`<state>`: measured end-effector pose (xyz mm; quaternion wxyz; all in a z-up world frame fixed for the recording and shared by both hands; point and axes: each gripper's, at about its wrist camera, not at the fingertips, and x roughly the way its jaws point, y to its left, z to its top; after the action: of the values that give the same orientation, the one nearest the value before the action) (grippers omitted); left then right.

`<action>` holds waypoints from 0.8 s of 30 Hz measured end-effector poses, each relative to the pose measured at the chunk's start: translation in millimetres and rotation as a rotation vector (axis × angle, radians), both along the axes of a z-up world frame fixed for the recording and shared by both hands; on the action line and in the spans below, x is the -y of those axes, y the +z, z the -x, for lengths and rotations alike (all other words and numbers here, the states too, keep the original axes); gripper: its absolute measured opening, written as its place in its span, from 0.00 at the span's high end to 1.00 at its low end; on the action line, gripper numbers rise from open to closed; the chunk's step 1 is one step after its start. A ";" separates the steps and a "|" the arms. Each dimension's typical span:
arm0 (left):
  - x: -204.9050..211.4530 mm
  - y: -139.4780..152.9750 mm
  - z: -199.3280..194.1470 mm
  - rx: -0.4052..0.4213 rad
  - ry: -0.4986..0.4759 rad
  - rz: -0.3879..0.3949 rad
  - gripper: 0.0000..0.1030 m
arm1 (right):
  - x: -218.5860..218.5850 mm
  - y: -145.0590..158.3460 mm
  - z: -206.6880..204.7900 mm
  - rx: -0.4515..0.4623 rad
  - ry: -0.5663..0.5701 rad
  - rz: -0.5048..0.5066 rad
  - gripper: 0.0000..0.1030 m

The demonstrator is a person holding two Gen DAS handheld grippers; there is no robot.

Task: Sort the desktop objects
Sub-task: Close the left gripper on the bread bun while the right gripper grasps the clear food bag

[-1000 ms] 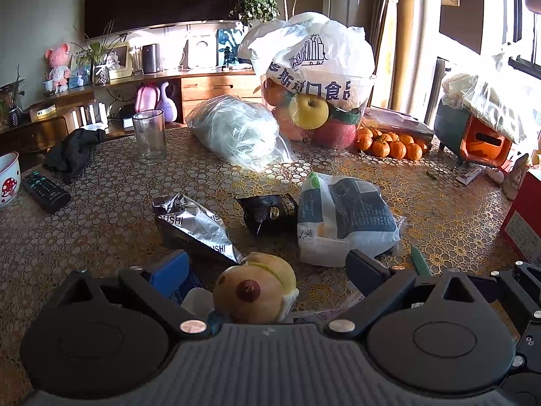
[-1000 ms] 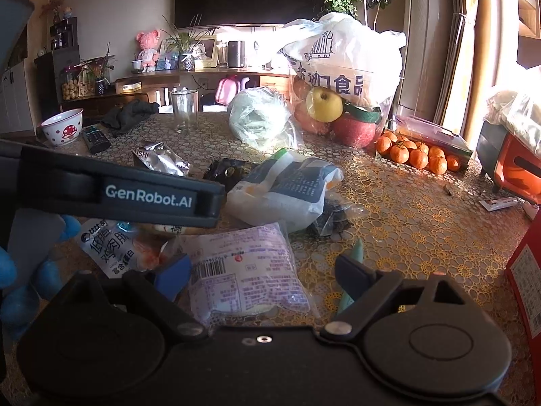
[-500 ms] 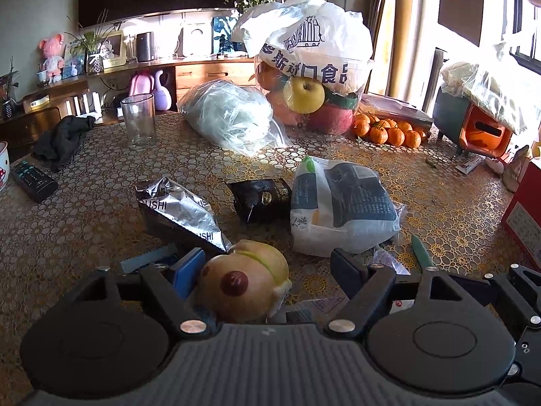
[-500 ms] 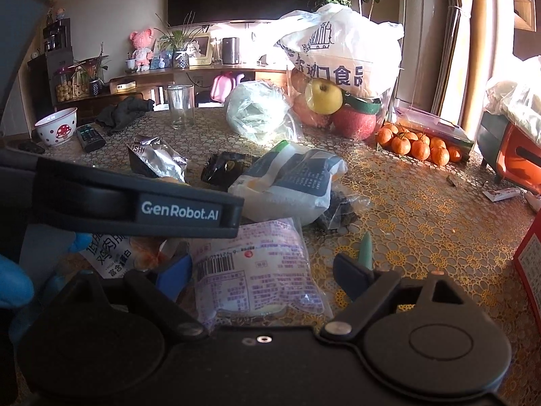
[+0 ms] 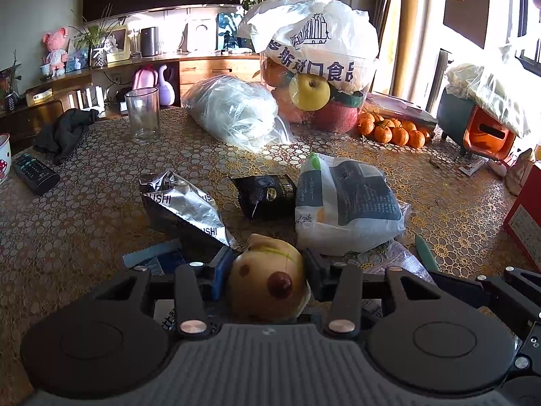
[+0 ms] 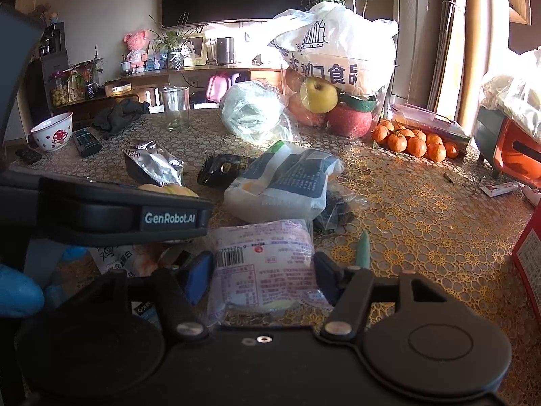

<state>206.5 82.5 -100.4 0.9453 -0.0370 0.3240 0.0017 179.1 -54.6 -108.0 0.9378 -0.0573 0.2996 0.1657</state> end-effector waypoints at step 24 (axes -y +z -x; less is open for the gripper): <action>21.2 50.7 37.5 0.088 -0.022 0.022 0.58 | 29.3 42.9 26.6 0.056 -0.057 -0.023 0.42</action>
<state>168.9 61.3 -49.7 0.9582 -0.0440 0.2823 -0.0140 152.5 -83.9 -65.1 0.9507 -0.0424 0.2731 0.1407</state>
